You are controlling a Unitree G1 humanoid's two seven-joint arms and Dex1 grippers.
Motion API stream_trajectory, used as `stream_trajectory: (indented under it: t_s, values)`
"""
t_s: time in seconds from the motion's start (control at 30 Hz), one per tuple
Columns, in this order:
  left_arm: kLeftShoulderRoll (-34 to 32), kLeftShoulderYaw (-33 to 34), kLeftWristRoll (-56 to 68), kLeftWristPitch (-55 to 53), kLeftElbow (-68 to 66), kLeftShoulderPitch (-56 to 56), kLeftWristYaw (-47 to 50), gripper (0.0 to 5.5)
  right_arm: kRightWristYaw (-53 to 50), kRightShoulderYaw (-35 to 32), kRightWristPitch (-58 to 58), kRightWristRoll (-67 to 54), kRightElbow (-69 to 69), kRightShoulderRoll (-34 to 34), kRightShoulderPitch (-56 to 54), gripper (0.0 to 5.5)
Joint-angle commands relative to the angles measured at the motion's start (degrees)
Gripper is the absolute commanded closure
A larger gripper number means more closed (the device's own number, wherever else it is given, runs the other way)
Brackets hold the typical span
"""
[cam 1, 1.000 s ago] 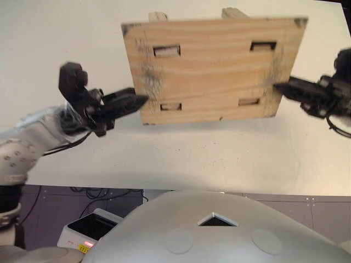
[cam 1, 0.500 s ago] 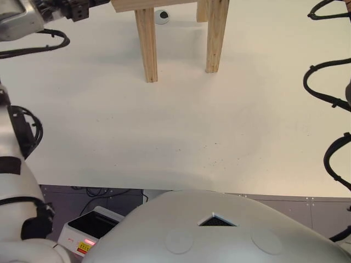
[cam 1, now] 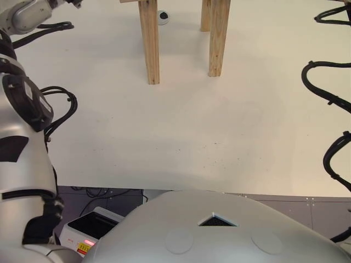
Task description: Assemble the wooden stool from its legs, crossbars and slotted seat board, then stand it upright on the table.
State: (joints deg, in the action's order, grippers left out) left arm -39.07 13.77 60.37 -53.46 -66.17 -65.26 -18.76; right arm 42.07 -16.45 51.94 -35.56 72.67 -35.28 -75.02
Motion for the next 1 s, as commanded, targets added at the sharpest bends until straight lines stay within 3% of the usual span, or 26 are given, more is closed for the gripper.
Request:
stream_trajectory:
  t_s: [0.03,0.1,0.13,0.2,0.27,0.37,0.5,0.6,0.7,0.8,0.9,1.0]
  values:
    - [-1.58,8.09,-7.32,28.02,3.35,9.56,4.97,1.56,3.17,-4.68,-17.51,0.64,-5.12,2.68,11.65,0.78]
    - [5.66,15.16,-7.62,45.56,7.08,19.4,11.51,1.56,-7.9,-11.77,-34.67,-2.28,-6.44,9.18,19.16,0.78]
    - [9.39,14.49,-11.13,52.58,10.64,23.94,13.78,1.56,-11.8,-13.64,-38.93,-2.9,-6.27,11.32,20.91,0.78]
    - [12.73,8.09,-22.38,64.57,13.7,28.64,16.3,1.56,-18.42,-9.73,-43.43,3.04,-4.82,13.24,21.67,0.78]
    - [13.64,5.13,-29.67,69.35,13.68,28.92,20.92,1.56,-26.99,-7.35,-45.94,7.81,-2.95,12.72,20.53,0.78]
    - [16.5,6.08,-32.38,69.72,13.86,29.2,23.74,1.56,-31.9,-7.79,-46.79,9.55,-1.74,13.38,18.5,0.78]
    - [18.56,4.58,-39.53,70.25,13.15,28.99,31.44,1.56,-14.73,-13.64,-48.59,2.29,-4.44,16.29,19.45,0.78]
    - [19.67,3.39,-43.58,69.55,13.41,28.29,34.1,1.56,-11.82,-13.87,-49.36,2.77,-3.93,17.08,19.29,0.78]
    - [20.85,1.19,-49.44,63.22,11.71,25.34,43.17,1.56,-13.45,-12.17,-50.36,5.37,-3.51,17.18,19.54,0.78]
    - [22.26,0.09,-49.9,53.62,11.74,23.54,41.47,1.56,-26.62,-7.95,-53.2,12.72,-1.66,16.97,19.74,0.78]
    - [23.74,0.79,-45.13,48.21,15.8,26.62,28.65,1.56,-36.91,-3.71,-53.68,19.61,-0.68,15.4,18.17,0.78]
    - [25.22,2.83,-41.57,45.47,18.02,29.85,22.53,1.56,-31.2,0.56,-53.58,24.48,-0.64,13.37,18.29,0.78]
